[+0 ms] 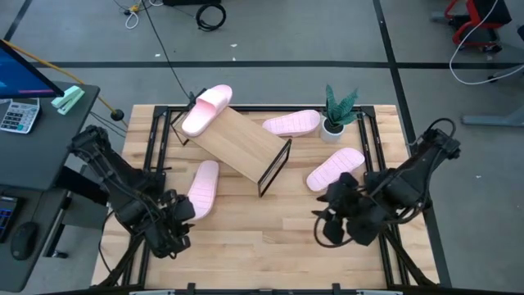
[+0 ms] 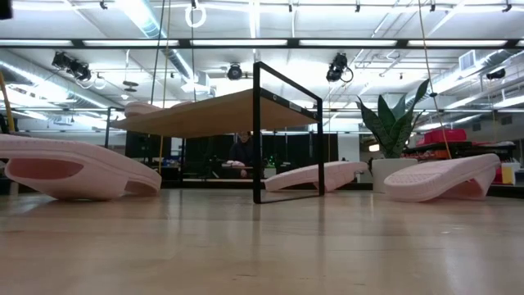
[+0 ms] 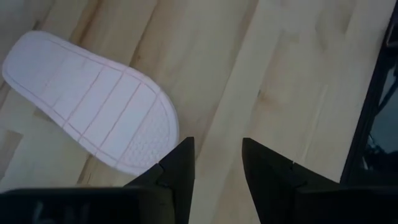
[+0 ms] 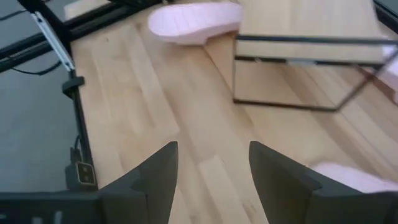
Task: Pick and place slides into the shelf
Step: Put the pink slipper on the shelf
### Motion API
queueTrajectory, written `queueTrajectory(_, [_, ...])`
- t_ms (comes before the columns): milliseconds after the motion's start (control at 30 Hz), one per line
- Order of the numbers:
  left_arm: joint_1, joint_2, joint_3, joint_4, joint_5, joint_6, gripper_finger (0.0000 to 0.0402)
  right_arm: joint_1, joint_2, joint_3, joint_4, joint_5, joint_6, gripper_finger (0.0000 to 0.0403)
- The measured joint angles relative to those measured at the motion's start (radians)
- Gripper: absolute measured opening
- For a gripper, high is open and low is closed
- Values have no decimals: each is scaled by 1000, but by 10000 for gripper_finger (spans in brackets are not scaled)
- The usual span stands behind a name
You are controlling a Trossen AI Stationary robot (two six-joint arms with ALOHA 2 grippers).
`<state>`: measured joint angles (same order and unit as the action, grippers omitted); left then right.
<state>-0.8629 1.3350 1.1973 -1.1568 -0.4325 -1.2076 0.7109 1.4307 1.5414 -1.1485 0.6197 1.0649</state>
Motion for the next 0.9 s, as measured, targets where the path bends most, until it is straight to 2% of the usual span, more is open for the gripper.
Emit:
queueTrajectory(200, [32, 0, 0, 2, -20, 33, 142, 55, -12, 0, -171, 0, 147, 203])
queueTrajectory(333, [58, 0, 0, 14, -20, 80, 137, 66, -1, 0, -230, -9, 145, 203])
queueTrajectory(600, [110, 0, 0, 42, -20, 128, 129, 28, 2, -55, -235, -155, 79, 203])
queueTrajectory(900, [116, 0, 0, 39, -20, 131, 139, -11, 2, -63, -221, -176, 76, 203])
